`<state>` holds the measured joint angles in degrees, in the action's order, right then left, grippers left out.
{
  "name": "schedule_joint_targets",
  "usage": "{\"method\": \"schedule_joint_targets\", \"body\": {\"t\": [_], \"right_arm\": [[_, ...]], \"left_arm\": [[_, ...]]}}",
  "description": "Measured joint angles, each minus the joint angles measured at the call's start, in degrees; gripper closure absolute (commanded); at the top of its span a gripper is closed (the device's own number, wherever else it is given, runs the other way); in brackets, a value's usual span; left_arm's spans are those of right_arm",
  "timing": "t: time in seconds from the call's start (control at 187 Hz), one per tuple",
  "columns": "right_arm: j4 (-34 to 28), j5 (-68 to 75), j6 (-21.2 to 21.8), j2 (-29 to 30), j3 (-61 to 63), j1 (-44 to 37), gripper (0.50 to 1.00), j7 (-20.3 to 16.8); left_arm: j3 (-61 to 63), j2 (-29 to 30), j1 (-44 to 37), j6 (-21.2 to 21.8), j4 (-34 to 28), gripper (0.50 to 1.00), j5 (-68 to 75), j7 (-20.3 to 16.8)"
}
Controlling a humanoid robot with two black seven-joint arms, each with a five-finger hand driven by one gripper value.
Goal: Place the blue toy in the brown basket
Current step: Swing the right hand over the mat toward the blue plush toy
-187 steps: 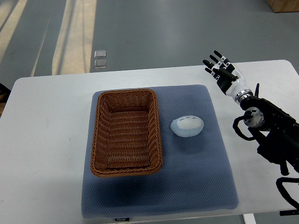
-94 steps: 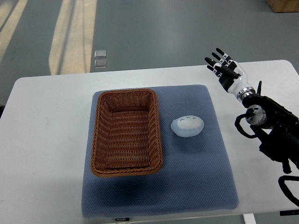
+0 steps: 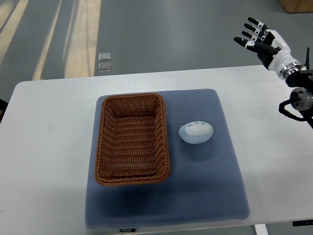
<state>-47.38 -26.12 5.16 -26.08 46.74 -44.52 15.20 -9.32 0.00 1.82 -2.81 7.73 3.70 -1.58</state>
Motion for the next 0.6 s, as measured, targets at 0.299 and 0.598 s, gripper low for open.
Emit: {"method": "schedule_joint_targets", "body": {"t": [0.299,0.598], "right_arm": [[-10.6,-21.2,9.6,-13.2,-8.8,-6.0,0.589,-0.3],[-24.4,-39.6,18.2,-17.1,-19.9,-13.1,0.589,-0.3]], "left_arm": [[0.0,0.0,0.0,0.0,0.0,0.5,0.0,0.0],[0.0,0.0,0.0,0.0,0.0,0.5,0.0,0.0]]}}
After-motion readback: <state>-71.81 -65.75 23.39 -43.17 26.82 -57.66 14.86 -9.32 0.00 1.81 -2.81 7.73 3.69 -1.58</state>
